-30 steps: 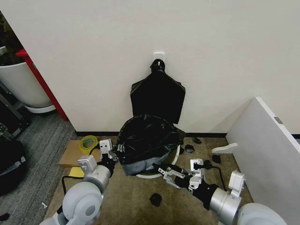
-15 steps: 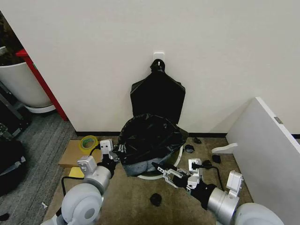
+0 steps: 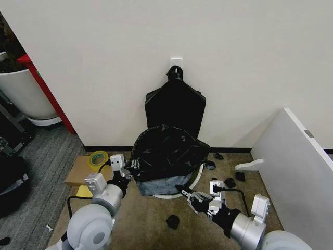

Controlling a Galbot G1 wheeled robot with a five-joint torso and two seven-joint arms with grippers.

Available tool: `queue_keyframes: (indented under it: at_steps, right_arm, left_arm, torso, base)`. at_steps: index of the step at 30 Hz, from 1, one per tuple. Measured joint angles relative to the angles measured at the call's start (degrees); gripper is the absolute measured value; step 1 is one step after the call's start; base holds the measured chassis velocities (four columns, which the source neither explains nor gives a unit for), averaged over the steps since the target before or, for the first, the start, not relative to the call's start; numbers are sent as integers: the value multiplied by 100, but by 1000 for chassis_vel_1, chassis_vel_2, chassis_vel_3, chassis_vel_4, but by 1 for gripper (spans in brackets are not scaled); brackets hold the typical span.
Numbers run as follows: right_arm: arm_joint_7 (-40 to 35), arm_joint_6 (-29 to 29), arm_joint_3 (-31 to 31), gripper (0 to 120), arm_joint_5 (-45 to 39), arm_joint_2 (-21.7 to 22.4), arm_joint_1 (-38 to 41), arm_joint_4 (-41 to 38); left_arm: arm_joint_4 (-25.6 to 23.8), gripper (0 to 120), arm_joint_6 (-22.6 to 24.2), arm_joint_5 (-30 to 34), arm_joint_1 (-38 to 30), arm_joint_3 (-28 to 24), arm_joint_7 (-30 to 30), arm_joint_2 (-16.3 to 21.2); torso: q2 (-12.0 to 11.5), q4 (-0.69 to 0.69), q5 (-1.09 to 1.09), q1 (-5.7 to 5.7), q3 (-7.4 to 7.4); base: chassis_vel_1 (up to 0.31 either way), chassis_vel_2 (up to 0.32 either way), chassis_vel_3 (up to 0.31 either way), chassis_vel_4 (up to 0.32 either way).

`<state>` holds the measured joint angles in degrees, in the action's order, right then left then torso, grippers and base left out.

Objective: Place the garbage bag over the trash bin.

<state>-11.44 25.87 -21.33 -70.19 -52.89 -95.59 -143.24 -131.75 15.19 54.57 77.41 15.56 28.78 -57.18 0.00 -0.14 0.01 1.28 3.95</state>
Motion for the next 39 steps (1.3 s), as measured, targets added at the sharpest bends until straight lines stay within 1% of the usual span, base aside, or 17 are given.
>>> queue_keyframes:
  at_steps: [8,11,17,20,24,28,31,35,39]
  right_arm:
    - [-28,16,47,0,237,51,-377,0]
    - [-65,69,60,0,269,59,-389,0]
    - [-128,91,127,0,342,57,-236,0]
    - [-101,55,236,0,599,-34,-27,53]
    - [-10,26,322,0,837,-78,45,186]
    - [66,-6,518,0,1152,-140,129,308]
    - [96,9,586,0,1371,-176,176,376]
    - [243,27,791,0,1986,-161,125,541]
    - [232,-38,891,0,2202,-202,255,713]
  left_arm:
    - [31,1,1,271,-13,73,156,29]
    - [56,1,-12,303,-40,71,200,24]
    - [-18,1,-2,670,-71,85,364,48]
    - [-97,1,69,917,-81,88,430,77]
    - [-118,1,72,1038,-74,92,481,74]
    - [-202,1,117,1370,-63,71,586,32]
    - [-226,1,130,1413,-58,41,610,6]
    - [-255,1,125,1531,-55,40,669,-28]
    - [-320,1,196,1634,-20,47,713,-19]
  torso:
    - [0,0,0,0,0]
    - [0,0,0,0,0]
    - [0,0,0,0,0]
    - [0,1,0,0,0]
    - [0,0,0,0,0]
    - [0,0,0,0,0]
    - [0,0,0,0,0]
    - [0,0,-1,0,0]
    - [0,0,0,0,0]
  base:
    - [0,0,0,0]
    - [0,0,0,0]
    - [0,0,0,0]
    - [0,0,0,0]
    - [0,0,0,0]
    - [0,0,0,0]
    - [0,0,0,0]
    - [0,0,0,0]
    - [0,0,0,0]
